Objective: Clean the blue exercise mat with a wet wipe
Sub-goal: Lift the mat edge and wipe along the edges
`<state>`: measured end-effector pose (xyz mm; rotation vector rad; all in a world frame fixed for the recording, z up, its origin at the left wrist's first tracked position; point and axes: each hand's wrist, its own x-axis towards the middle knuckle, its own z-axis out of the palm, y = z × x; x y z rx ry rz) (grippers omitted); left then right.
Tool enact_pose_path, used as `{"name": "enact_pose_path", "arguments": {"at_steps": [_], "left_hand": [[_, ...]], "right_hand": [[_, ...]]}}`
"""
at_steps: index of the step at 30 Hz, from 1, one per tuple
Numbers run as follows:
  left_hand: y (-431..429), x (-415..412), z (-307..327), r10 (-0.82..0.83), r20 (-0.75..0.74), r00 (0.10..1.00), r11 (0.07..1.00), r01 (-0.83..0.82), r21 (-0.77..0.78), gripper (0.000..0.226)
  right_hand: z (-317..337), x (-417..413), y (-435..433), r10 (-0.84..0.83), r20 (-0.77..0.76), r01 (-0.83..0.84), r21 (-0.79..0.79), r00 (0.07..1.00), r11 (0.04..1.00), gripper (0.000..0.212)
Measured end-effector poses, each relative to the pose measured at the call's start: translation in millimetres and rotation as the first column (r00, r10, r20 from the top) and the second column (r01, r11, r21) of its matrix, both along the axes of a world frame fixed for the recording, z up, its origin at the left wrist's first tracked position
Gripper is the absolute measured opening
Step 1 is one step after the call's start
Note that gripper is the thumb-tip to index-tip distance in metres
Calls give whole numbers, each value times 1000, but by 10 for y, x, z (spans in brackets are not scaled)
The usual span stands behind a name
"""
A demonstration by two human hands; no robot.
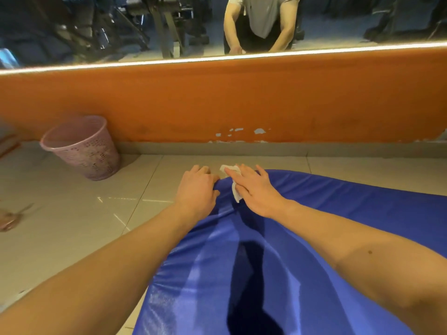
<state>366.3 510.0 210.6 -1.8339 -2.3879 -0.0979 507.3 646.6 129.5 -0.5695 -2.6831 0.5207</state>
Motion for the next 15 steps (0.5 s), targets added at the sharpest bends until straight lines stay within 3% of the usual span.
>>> {"name": "enact_pose_path", "arguments": {"at_steps": [4,6,8,10,12,15], "left_hand": [[-57,41,-18,0,22,1000,1000,-1,21,22],[-79,65,-14,-5,33,999,1000,4,27,25],[-91,66,-17,-10,41,999,1000,9,27,26],[-94,52,-22,-9,58,998,999,7,35,25],[-76,47,-30,-17,70,997,999,14,46,25],[-43,51,-32,-14,66,998,998,10,55,24]], "right_hand": [[-12,28,119,102,-130,-95,63,986,994,45],[64,60,101,131,-144,-130,21,981,991,42],[93,116,123,132,-133,-136,-22,982,990,51],[18,196,242,66,-83,-73,-91,994,993,55],[-92,310,459,-81,-8,79,-127,997,989,46],[-142,378,613,-198,73,206,-122,977,971,52]]}}
